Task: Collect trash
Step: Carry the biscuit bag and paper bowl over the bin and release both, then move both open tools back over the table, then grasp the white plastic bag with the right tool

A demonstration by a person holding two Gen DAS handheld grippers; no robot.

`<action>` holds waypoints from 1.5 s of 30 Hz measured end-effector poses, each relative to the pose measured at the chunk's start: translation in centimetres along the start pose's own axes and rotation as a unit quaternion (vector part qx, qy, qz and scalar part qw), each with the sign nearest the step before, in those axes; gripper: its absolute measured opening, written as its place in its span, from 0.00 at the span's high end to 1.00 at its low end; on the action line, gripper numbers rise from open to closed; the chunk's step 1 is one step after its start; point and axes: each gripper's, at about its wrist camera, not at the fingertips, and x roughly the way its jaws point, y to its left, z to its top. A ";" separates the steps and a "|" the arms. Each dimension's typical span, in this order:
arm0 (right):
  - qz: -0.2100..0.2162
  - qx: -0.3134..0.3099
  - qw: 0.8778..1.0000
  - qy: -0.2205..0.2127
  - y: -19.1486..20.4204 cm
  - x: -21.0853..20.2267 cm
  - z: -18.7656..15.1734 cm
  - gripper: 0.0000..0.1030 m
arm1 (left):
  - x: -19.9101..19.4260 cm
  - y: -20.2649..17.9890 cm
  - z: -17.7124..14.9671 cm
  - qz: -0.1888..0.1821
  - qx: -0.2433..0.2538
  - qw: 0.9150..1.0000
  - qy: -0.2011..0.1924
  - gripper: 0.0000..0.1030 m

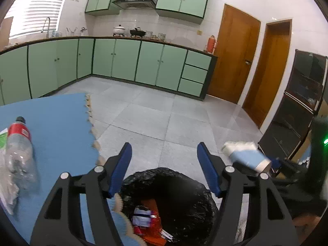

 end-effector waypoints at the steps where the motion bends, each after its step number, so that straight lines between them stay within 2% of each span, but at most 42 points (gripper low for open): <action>1: -0.004 -0.001 1.000 0.006 0.1 0.4 -0.1 0.23 | -0.4 0.3 0.1 0.005 -0.002 1.000 -0.004 0.35; 5: 0.000 0.009 1.000 0.011 0.3 0.7 -0.2 0.17 | -1.5 1.1 0.8 0.019 -0.006 1.000 -0.015 0.31; 10: 0.001 0.008 1.000 0.004 0.8 -0.1 0.1 0.16 | -3.0 1.9 1.7 0.029 -0.013 0.999 -0.023 0.30; 19: 0.019 0.004 1.000 -0.023 3.0 -2.5 1.6 0.11 | -7.1 3.4 2.9 0.053 -0.013 0.997 -0.053 0.23; 22: 0.031 -0.003 0.999 -0.030 4.5 -3.2 2.1 0.08 | -9.1 4.7 3.2 0.072 -0.017 0.995 -0.062 0.15; 27: 0.065 -0.018 0.997 -0.033 8.1 -3.6 2.6 0.06 | -12.4 8.3 3.3 0.116 -0.028 0.990 -0.070 0.10; 31: 0.097 -0.032 0.995 -0.023 11.9 -3.2 2.5 0.06 | -15.5 12.3 2.5 0.173 -0.044 0.981 -0.070 0.10; 34: 0.118 -0.052 0.992 -0.019 15.0 -2.8 2.4 0.06 | -17.7 15.8 1.1 0.226 -0.055 0.971 -0.060 0.09; 37: 0.136 -0.071 0.988 -0.017 18.2 -2.4 2.0 0.06 | -19.3 18.6 -0.1 0.260 -0.073 0.961 -0.052 0.09; 42: 0.164 -0.101 0.981 -0.011 23.2 -1.1 1.5 0.07 | -21.2 21.8 -1.3 0.293 -0.090 0.951 -0.039 0.09; 45: 0.180 -0.113 0.977 -0.003 25.3 -0.7 1.2 0.11 | -21.7 22.9 -2.0 0.301 -0.095 0.949 -0.025 0.09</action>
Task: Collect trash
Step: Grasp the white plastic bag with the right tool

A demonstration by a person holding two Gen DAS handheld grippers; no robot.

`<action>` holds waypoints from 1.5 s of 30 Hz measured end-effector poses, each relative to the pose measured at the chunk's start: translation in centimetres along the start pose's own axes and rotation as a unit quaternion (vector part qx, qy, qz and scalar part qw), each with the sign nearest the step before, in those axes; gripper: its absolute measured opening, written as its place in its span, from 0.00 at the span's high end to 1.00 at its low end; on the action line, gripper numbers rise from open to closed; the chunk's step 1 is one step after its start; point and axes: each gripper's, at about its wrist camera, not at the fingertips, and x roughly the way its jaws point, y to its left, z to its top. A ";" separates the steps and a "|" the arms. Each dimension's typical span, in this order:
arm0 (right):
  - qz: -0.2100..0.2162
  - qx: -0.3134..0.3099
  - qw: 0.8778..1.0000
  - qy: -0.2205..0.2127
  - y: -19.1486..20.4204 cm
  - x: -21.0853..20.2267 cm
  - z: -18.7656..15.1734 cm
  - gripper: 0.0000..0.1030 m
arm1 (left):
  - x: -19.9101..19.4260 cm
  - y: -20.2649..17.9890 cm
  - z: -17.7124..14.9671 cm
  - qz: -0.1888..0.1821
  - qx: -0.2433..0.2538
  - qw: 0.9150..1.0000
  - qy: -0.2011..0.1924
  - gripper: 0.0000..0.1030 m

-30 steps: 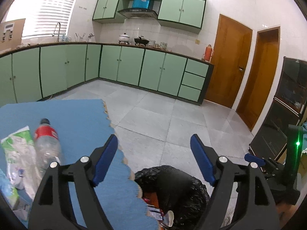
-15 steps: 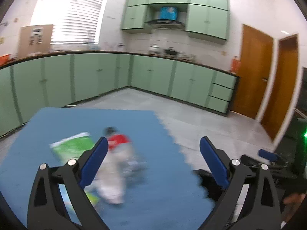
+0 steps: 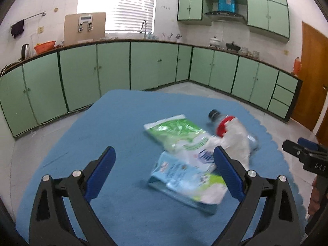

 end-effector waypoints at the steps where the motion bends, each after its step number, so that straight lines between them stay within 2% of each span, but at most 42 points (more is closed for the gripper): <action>1: 0.005 -0.002 1.000 0.002 0.4 0.2 -0.1 0.12 | 0.0 0.5 -0.4 0.003 0.001 1.000 0.003 0.09; 4: 0.025 -0.017 0.999 0.013 2.3 1.0 -0.2 0.16 | 0.2 1.8 -0.8 0.008 0.000 1.000 0.011 0.09; 9: 0.051 -0.045 0.997 0.036 5.5 2.9 -1.0 0.30 | 0.3 3.3 -1.0 0.011 -0.007 1.000 0.018 0.09; 16: 0.056 -0.060 0.995 0.063 7.6 5.1 -1.7 0.43 | 0.7 3.7 -1.5 0.008 -0.013 1.000 0.026 0.09; 19: 0.060 -0.062 0.994 0.071 7.9 5.5 -2.1 0.60 | 0.9 3.3 -1.7 0.004 -0.011 1.000 0.028 0.09; 21: 0.072 -0.062 0.992 0.085 7.7 5.8 -2.2 0.79 | 1.0 2.8 -1.9 0.001 -0.011 0.999 0.032 0.09; 24: 0.074 -0.066 0.991 0.087 7.5 5.5 -2.4 0.90 | 1.1 2.2 -2.1 0.000 -0.011 0.999 0.036 0.09; 30: 0.087 -0.063 0.991 0.075 6.7 3.8 -2.0 0.96 | 1.2 0.8 -2.3 -0.012 -0.014 0.999 0.041 0.09; 40: 0.063 -0.038 0.997 0.039 1.8 -0.6 -1.2 0.96 | 1.7 -4.8 -2.7 -0.045 -0.013 0.998 0.050 0.09; 45: 0.055 -0.026 0.998 0.035 0.2 -0.9 -1.3 0.96 | 3.1 -6.9 -3.0 -0.019 -0.010 0.998 0.061 0.09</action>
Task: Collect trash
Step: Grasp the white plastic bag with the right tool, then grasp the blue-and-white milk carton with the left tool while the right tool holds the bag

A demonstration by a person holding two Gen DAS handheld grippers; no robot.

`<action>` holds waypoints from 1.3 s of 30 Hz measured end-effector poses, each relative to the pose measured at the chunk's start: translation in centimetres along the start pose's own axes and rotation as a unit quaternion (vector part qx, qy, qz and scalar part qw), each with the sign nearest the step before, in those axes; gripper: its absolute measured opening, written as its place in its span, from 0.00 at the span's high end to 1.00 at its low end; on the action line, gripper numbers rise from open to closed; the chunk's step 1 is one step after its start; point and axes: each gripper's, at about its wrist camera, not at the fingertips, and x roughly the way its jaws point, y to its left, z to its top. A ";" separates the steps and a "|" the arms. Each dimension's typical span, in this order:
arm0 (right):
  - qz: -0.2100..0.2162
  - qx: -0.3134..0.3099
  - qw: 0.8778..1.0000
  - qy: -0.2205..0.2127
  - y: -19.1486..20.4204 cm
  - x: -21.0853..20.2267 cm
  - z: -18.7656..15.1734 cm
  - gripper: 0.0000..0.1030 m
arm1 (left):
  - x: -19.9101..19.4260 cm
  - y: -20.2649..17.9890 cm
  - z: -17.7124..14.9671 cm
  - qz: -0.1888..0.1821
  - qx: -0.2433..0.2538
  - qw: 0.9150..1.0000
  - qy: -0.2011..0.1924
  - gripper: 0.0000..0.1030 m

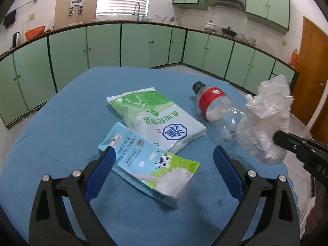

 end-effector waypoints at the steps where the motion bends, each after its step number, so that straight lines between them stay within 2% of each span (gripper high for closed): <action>1: -0.002 0.002 1.000 0.000 -0.2 0.1 0.0 0.96 | 0.3 -0.2 0.0 0.009 -0.001 1.000 0.005 0.09; 6: 0.001 0.013 1.000 0.004 -0.9 0.5 -0.6 0.96 | 1.8 0.3 0.0 0.043 -0.013 0.998 0.040 0.09; 15: 0.007 0.009 1.000 0.015 -0.6 1.2 -1.4 0.96 | 0.4 3.2 -1.3 0.034 -0.034 0.997 0.060 0.11; 18: 0.009 0.006 1.000 0.022 -0.6 1.5 -1.6 0.96 | 0.2 4.3 -1.7 0.019 -0.045 0.997 0.065 0.34; 19: 0.010 0.006 1.000 0.024 -0.5 1.6 -1.6 0.96 | 0.2 4.6 -1.9 0.010 -0.052 0.996 0.068 0.37; 27: 0.010 0.000 1.000 0.026 -0.1 1.4 -1.7 0.96 | -1.6 4.6 -1.9 0.002 -0.060 0.998 0.034 0.57; 39: 0.017 -0.007 1.000 0.015 0.2 -0.3 -2.0 0.96 | -5.9 4.2 -2.0 -0.009 -0.045 0.999 -0.016 0.57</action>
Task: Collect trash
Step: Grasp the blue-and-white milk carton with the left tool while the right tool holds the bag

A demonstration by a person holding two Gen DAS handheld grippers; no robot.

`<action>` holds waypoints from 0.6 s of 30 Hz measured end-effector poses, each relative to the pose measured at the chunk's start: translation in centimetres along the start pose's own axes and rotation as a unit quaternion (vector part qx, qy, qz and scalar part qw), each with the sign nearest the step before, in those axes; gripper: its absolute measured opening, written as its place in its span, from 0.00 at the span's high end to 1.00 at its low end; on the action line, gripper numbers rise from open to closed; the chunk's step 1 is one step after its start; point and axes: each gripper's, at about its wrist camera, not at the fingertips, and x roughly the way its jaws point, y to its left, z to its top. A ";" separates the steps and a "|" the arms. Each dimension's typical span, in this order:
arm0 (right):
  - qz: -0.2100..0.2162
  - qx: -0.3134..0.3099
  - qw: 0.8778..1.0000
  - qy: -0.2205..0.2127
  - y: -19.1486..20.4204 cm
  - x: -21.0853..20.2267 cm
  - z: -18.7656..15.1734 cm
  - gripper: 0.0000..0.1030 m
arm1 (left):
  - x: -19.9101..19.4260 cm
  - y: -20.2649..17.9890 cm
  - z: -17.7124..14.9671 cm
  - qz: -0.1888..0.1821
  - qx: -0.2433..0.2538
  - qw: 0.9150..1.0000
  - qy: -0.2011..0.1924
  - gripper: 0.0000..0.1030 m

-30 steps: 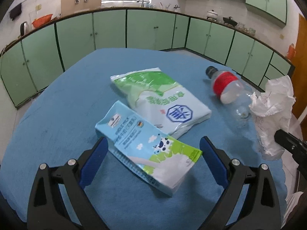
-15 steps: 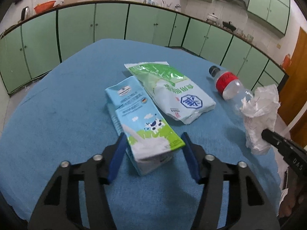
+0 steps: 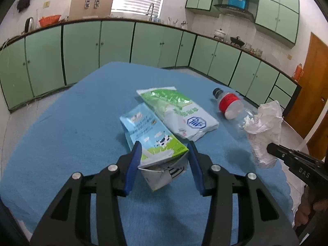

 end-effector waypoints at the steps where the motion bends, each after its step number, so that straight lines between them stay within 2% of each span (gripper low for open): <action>1: 0.000 0.000 1.000 -0.003 0.0 -0.3 0.1 0.96 | -0.4 -0.3 0.1 -0.004 0.006 1.000 -0.005 0.58; 8: -0.011 0.011 1.000 -0.025 -1.6 -3.5 -0.2 0.96 | -2.2 -3.9 0.6 -0.059 0.034 0.997 -0.024 0.59; 13: -0.032 0.025 0.999 -0.036 -3.6 -5.8 -0.8 0.96 | -3.0 -8.6 0.8 -0.125 0.067 0.990 -0.028 0.62; 14: -0.040 0.029 0.998 -0.038 -4.3 -6.4 -1.0 0.96 | -2.9 -9.5 0.8 -0.136 0.073 0.988 -0.028 0.77; 15: -0.045 0.031 0.998 -0.040 -4.6 -6.7 -1.0 0.96 | -2.8 -10.5 0.7 -0.146 0.081 0.986 -0.024 0.98; 18: -0.067 0.048 0.995 -0.048 -6.9 -8.2 -1.6 0.96 | -2.1 -14.1 1.0 -0.188 0.114 0.975 -0.023 1.00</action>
